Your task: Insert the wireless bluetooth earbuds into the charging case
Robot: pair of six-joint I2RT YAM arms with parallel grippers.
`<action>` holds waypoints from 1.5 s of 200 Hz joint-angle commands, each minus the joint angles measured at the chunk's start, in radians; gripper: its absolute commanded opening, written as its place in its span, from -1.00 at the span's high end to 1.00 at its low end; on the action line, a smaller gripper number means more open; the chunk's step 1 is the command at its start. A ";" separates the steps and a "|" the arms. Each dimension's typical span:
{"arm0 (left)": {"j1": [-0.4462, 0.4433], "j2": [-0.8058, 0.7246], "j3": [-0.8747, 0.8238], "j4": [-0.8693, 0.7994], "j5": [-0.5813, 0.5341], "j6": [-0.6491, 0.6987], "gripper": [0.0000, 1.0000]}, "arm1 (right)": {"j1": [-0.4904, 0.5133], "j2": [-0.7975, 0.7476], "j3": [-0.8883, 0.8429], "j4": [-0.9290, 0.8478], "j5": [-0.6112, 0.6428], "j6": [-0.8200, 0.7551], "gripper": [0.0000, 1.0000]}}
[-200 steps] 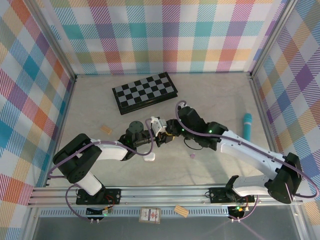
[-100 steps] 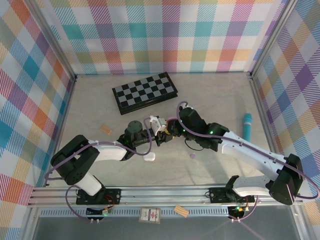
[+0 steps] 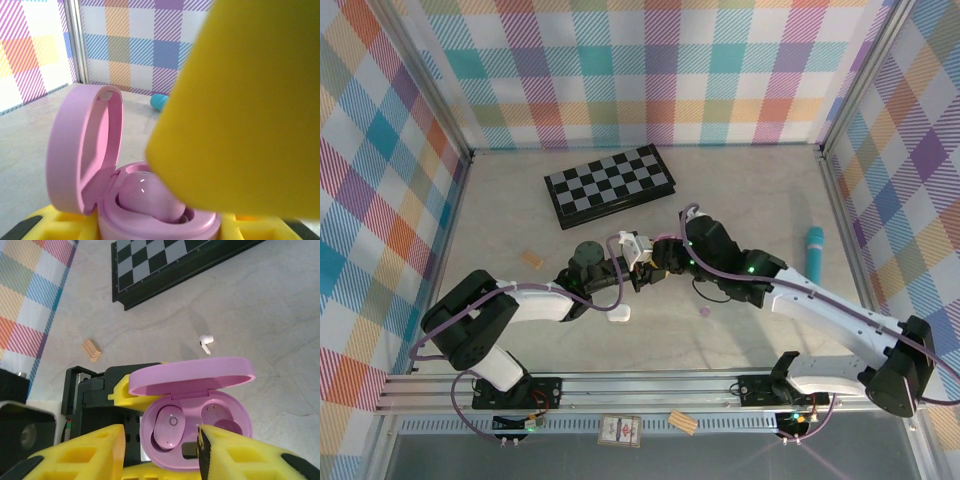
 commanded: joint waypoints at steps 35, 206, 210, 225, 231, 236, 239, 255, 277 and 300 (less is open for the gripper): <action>-0.012 -0.019 0.005 0.097 0.039 -0.008 0.30 | 0.006 -0.040 -0.014 0.028 0.040 -0.015 0.11; 0.069 -0.106 -0.128 0.251 0.192 -0.053 0.30 | -0.320 -0.457 -0.490 -0.137 -0.208 0.200 0.03; 0.069 -0.110 -0.126 0.246 0.192 -0.052 0.30 | -0.325 -0.450 -0.496 -0.144 -0.216 0.200 0.02; 0.069 -0.119 -0.124 0.227 0.197 -0.051 0.30 | -0.341 -0.400 -0.505 -0.148 -0.266 0.179 0.02; 0.069 -0.122 -0.123 0.221 0.199 -0.048 0.30 | -0.344 -0.374 -0.506 -0.139 -0.292 0.164 0.01; 0.069 -0.124 -0.121 0.215 0.200 -0.047 0.30 | -0.345 -0.348 -0.506 -0.127 -0.310 0.145 0.00; 0.069 -0.123 -0.120 0.214 0.202 -0.047 0.30 | -0.344 -0.333 -0.504 -0.118 -0.322 0.133 -0.01; 0.069 -0.126 -0.119 0.214 0.206 -0.051 0.30 | -0.345 -0.254 -0.492 -0.092 -0.358 0.082 -0.02; 0.069 -0.132 -0.115 0.211 0.212 -0.056 0.30 | -0.345 -0.156 -0.474 -0.073 -0.373 0.055 -0.04; 0.069 -0.147 -0.111 0.190 0.217 -0.054 0.30 | -0.345 -0.071 -0.481 -0.032 -0.395 0.060 -0.04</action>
